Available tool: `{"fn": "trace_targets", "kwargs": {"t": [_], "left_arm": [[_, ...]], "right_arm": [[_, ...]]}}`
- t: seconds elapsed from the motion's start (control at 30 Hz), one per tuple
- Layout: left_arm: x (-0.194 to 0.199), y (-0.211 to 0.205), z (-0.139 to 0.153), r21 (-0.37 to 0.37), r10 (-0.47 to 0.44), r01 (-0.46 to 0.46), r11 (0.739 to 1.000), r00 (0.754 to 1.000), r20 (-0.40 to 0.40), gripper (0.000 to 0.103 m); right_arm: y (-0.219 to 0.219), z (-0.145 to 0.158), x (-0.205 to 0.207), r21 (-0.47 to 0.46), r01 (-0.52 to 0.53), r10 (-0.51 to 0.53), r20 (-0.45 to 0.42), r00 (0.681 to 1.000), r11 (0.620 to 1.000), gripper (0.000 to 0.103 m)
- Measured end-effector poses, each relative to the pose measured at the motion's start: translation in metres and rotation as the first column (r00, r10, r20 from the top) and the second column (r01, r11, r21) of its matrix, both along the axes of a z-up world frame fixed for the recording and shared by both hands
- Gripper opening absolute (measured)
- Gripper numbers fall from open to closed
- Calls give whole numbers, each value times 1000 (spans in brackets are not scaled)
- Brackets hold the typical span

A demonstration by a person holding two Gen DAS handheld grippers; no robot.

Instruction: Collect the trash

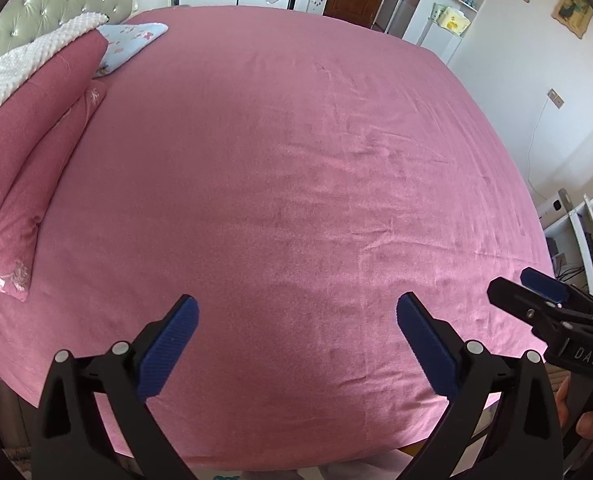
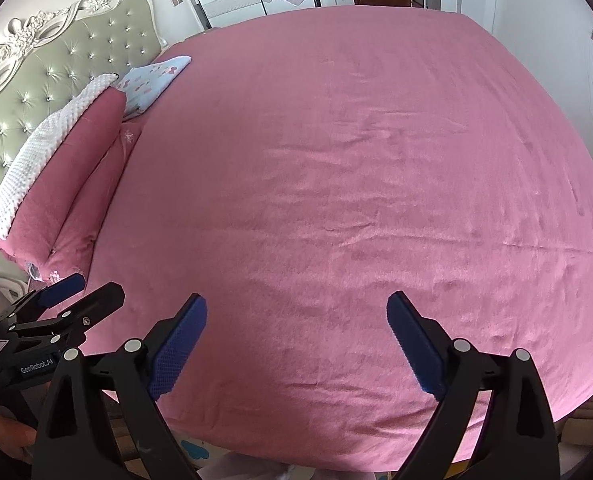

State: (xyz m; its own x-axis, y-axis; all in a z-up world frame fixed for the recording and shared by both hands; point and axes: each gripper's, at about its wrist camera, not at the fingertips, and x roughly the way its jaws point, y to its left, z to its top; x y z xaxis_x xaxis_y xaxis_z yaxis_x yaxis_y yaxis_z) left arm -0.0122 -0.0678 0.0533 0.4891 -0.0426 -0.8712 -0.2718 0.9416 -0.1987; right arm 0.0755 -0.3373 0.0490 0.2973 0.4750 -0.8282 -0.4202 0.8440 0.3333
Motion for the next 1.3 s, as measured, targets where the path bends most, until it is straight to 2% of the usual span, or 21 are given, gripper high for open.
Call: {"fn": "trace_targets", "kwargs": {"t": [0.1, 0.3, 0.7, 0.9, 1.3], "left_arm": [[3, -2, 1, -14, 5, -5, 1000, 1000, 5, 99], [7, -4, 6, 7, 8, -8, 1000, 1000, 12, 99], [8, -4, 7, 17, 19, -19, 1000, 1000, 5, 99], [6, 2, 9, -5, 34, -34, 999, 999, 12, 99], [2, 0, 10, 16, 28, -28, 999, 1000, 5, 99]], "right_arm": [[0, -1, 2, 5, -11, 11, -9, 1000, 1000, 89], [-4, -6, 7, 4, -5, 6, -31, 1000, 1000, 89], [-9, -7, 9, 6, 3, -2, -39, 999, 1000, 89], [-9, -8, 7, 8, 4, -4, -44, 999, 1000, 89], [-10, -9, 5, 14, 3, -2, -51, 999, 1000, 89]]}}
